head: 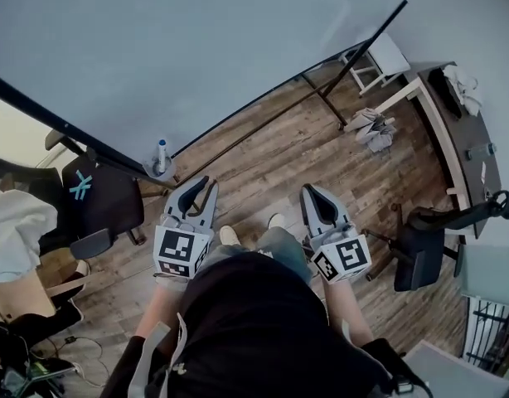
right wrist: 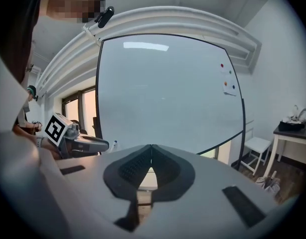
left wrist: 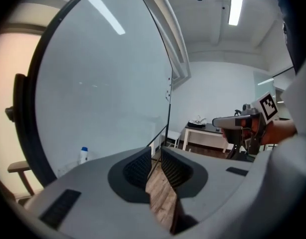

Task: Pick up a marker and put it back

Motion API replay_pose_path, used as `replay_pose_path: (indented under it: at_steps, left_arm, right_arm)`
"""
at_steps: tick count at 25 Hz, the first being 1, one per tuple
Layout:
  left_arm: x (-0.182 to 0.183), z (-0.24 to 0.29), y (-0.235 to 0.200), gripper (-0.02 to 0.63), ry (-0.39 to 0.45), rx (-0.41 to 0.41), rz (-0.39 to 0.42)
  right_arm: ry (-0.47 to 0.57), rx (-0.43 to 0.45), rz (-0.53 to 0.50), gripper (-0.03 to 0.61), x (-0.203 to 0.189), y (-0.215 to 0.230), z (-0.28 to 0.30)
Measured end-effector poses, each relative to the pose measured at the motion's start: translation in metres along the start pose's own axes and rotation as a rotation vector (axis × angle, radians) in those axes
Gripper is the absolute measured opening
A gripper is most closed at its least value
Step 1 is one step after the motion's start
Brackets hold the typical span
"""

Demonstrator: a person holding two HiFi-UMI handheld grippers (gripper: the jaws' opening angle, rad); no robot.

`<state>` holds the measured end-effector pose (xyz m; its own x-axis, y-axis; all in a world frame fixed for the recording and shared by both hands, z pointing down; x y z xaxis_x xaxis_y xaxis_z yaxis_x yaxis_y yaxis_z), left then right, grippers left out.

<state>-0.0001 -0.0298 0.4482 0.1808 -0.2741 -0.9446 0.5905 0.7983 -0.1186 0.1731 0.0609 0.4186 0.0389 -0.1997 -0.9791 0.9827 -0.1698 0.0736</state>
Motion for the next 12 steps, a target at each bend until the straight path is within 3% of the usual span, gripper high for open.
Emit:
replay_pose_path:
  at_steps: [12]
  left_arm:
    - [-0.005, -0.003, -0.077, 0.064, -0.035, 0.345, -0.050]
  right_arm:
    - [-0.022, 0.328, -0.064, 0.014, 0.027, -0.015, 0.115]
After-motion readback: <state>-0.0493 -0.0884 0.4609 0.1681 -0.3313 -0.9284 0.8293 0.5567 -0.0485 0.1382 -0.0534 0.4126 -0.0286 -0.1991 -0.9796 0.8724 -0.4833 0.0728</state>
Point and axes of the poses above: the fingertips, and each gripper's own axes: z forward along the fingers, y to its right, x out of its top, the point moved 1 cm from there along -z, backward along the fingers, and after that the axes turned 4 degrees about -z, right-handed, at the moved point
